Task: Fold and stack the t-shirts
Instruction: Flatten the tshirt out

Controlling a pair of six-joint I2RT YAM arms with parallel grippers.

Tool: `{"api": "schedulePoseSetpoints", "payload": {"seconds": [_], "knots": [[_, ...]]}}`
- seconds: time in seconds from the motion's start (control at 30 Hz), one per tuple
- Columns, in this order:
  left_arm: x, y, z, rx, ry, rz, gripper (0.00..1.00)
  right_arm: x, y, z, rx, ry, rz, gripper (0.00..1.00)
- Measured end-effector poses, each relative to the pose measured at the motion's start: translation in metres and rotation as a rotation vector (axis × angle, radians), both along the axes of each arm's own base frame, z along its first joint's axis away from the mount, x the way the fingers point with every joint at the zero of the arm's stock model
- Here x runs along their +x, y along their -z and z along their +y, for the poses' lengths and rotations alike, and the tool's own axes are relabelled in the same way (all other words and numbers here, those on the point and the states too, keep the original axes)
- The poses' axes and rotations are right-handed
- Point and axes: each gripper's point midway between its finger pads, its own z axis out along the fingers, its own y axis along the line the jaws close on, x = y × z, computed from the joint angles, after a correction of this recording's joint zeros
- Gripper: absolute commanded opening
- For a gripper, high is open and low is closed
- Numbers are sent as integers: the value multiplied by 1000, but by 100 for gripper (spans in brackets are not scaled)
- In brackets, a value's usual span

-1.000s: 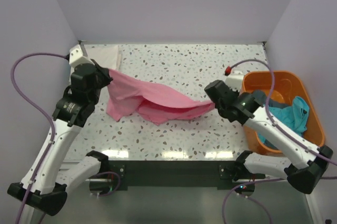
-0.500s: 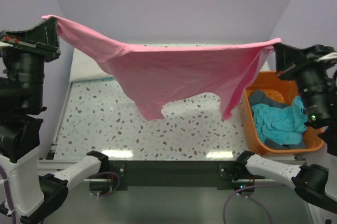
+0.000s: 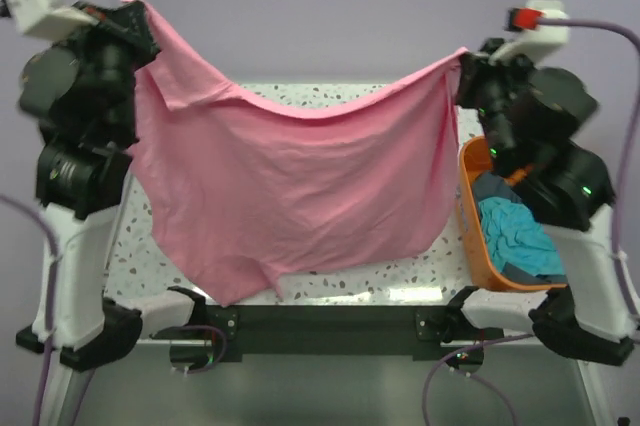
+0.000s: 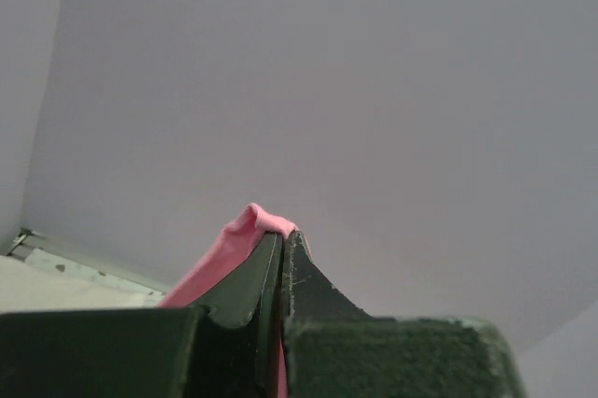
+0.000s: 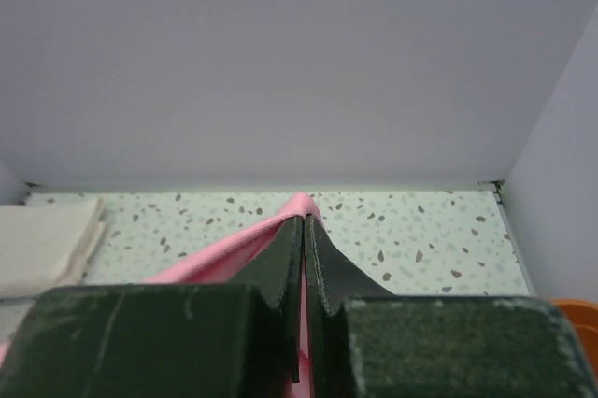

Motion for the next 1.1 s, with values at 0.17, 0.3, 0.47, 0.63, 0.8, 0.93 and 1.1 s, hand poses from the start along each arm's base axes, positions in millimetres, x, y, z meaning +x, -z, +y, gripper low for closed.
{"api": "schedulePoseSetpoints", "payload": {"seconds": [0.17,0.3,0.47,0.63,0.8,0.93,1.1], "knots": [[142,68,-12,106,-83,213,0,109,63,22,-109,70,148,0],[236,137,-11,167,-72,358,0,188,120,25,-186,113,251,0],[257,153,-1,192,-53,382,0,225,105,38,-197,85,206,0],[204,77,4,182,-46,210,0,192,48,26,-149,68,81,0],[96,4,19,152,-64,15,0,120,8,-1,-101,40,-12,0],[19,-27,33,121,-91,-95,0,63,-14,-19,-59,9,-78,0],[-56,-41,45,85,-99,-158,0,-7,-18,-35,-5,-59,-97,0]]}}
